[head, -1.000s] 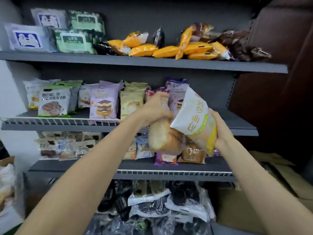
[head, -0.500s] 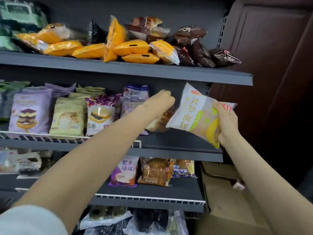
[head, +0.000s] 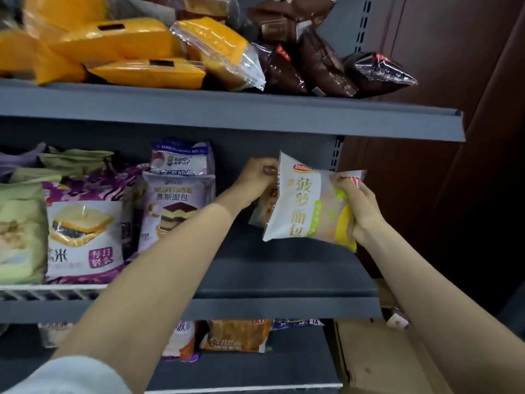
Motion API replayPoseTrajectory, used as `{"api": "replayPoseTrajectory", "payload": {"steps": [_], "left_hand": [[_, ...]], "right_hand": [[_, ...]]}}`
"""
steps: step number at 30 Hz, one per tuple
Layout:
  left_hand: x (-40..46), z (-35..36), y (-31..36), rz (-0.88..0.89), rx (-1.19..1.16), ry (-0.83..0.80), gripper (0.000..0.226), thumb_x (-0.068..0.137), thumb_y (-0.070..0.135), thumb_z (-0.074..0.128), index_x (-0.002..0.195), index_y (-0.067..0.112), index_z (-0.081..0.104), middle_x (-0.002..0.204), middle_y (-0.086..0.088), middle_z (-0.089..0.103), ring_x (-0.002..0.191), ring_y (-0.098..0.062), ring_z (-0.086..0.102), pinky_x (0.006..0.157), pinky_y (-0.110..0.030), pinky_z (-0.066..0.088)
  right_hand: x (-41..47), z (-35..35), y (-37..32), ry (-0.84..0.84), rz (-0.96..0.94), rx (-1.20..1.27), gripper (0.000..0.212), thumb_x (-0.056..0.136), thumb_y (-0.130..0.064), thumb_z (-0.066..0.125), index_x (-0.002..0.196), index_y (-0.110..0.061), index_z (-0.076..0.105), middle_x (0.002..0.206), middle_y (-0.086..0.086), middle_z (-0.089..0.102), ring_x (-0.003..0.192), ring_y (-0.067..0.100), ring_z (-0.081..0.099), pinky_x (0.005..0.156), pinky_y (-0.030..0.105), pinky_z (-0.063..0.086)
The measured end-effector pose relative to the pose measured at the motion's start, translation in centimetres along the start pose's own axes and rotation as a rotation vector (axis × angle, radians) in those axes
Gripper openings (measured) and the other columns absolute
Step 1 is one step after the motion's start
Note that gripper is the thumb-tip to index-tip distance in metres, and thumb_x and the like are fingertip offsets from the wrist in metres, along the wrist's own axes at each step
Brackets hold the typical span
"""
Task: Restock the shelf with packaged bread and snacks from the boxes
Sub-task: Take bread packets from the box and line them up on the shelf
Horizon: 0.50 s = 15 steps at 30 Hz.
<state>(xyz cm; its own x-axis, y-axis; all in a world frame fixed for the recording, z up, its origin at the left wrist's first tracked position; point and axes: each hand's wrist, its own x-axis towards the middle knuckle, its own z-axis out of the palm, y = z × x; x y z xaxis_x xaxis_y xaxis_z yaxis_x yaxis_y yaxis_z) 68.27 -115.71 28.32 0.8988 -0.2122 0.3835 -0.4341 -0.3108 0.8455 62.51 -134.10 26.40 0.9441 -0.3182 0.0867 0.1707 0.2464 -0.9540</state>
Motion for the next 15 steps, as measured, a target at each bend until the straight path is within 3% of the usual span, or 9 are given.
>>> {"api": "replayPoseTrajectory", "payload": {"steps": [2,4,6,10,13,15], "left_hand": [[0.6,0.3,0.0,-0.107,-0.107,-0.034,0.029,0.088,-0.005,0.054,0.081,0.018,0.069,0.075,0.004,0.067,0.075,-0.012,0.063,0.072,-0.029,0.052],[1.0,0.4,-0.5,-0.159,-0.205,-0.064,0.034,0.089,-0.006,0.052,0.075,0.021,0.067,0.064,0.009,0.069,0.072,-0.012,0.063,0.068,-0.027,0.051],[1.2,0.6,-1.2,-0.162,-0.266,-0.071,0.034,0.090,-0.009,0.050,0.075,0.018,0.066,0.059,0.011,0.069,0.070,-0.013,0.063,0.068,-0.027,0.051],[1.1,1.1,-1.6,-0.155,-0.325,-0.107,0.032,0.088,-0.011,0.050,0.083,0.016,0.067,0.065,0.008,0.072,0.064,-0.007,0.068,0.063,-0.021,0.053],[1.1,0.9,-1.9,-0.134,-0.368,-0.110,0.031,0.087,-0.009,0.053,0.090,0.017,0.069,0.084,-0.001,0.073,0.079,-0.015,0.069,0.074,-0.027,0.055],[1.2,0.8,-2.1,-0.140,-0.375,-0.077,0.030,0.087,-0.009,0.053,0.093,0.018,0.067,0.093,-0.006,0.069,0.088,-0.020,0.066,0.082,-0.031,0.053]], "right_hand": [[1.1,-0.1,0.2,-0.066,0.039,0.008,0.005,0.087,-0.018,0.061,0.086,-0.020,0.065,0.076,0.003,0.069,0.067,0.017,0.065,0.061,0.027,0.055],[2.2,-0.4,0.4,-0.163,0.096,-0.005,0.014,0.088,-0.023,0.060,0.099,-0.016,0.066,0.092,0.009,0.069,0.078,0.022,0.065,0.072,0.032,0.054],[2.9,-0.6,0.6,-0.229,0.149,-0.045,0.022,0.090,-0.025,0.059,0.104,-0.011,0.065,0.096,0.011,0.068,0.081,0.023,0.065,0.076,0.033,0.053],[4.2,-0.6,0.8,-0.180,0.175,-0.086,0.025,0.088,-0.023,0.063,0.101,-0.003,0.064,0.085,0.011,0.069,0.075,0.022,0.066,0.069,0.032,0.053],[5.2,-0.4,1.3,-0.104,0.193,-0.065,0.037,0.087,-0.022,0.065,0.113,0.002,0.056,0.095,0.015,0.066,0.077,0.023,0.066,0.065,0.032,0.053],[5.5,-0.2,1.6,-0.045,0.199,-0.013,0.029,0.088,-0.019,0.064,0.104,0.004,0.055,0.092,0.017,0.063,0.074,0.024,0.063,0.064,0.033,0.053]]}}
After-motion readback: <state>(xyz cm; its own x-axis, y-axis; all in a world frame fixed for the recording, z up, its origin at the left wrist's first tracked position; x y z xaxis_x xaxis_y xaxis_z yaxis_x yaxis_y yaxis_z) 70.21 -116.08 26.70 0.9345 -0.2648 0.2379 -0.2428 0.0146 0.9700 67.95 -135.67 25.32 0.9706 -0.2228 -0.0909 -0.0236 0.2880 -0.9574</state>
